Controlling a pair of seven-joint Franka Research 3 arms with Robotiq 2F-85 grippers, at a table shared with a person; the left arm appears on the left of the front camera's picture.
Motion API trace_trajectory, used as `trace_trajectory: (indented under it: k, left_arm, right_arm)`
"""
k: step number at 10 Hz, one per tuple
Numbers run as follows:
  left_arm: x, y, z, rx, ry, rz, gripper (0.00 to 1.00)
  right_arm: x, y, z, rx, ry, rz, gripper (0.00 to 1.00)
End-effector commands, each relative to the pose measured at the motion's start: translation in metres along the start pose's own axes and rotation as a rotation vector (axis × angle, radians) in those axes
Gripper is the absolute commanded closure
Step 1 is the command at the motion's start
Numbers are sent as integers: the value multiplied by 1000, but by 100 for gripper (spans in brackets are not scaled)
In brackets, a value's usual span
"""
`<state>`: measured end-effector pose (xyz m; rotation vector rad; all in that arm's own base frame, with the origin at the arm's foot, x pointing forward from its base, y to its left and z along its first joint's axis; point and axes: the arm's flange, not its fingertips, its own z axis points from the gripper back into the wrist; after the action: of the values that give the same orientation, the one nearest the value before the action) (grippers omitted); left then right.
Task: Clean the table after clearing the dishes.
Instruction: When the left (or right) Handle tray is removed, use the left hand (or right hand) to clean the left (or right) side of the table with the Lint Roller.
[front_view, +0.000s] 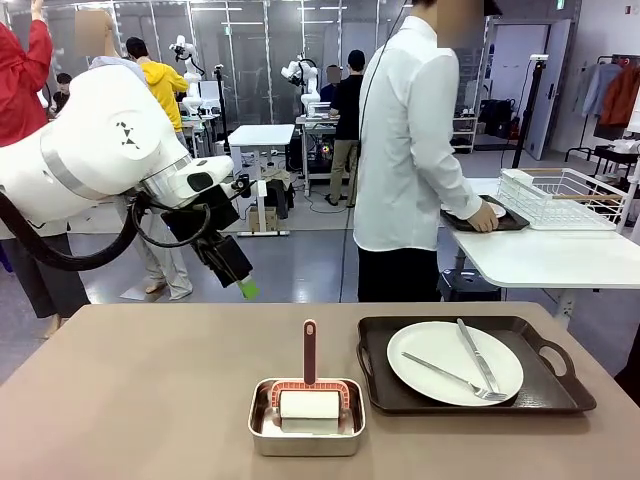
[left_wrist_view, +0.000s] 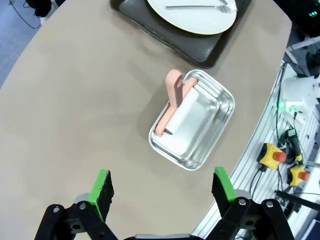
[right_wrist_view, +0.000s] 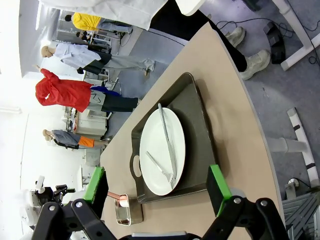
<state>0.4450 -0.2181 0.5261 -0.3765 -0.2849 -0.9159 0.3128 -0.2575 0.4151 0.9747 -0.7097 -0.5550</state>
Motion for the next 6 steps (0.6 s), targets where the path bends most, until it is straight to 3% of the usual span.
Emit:
trace_trajectory:
  k: [1, 4, 6]
  left_arm:
    - [-1, 4, 3, 13, -10, 9, 0]
    - [-1, 3, 2, 2, -4, 6, 0]
    - [39, -3, -12, -64, 141, -265, 0]
  right_arm:
    - [-1, 0, 1, 20, -10, 6, 0]
    - [-1, 0, 1, 20, -10, 6, 0]
    - [-1, 0, 1, 20, -10, 6, 0]
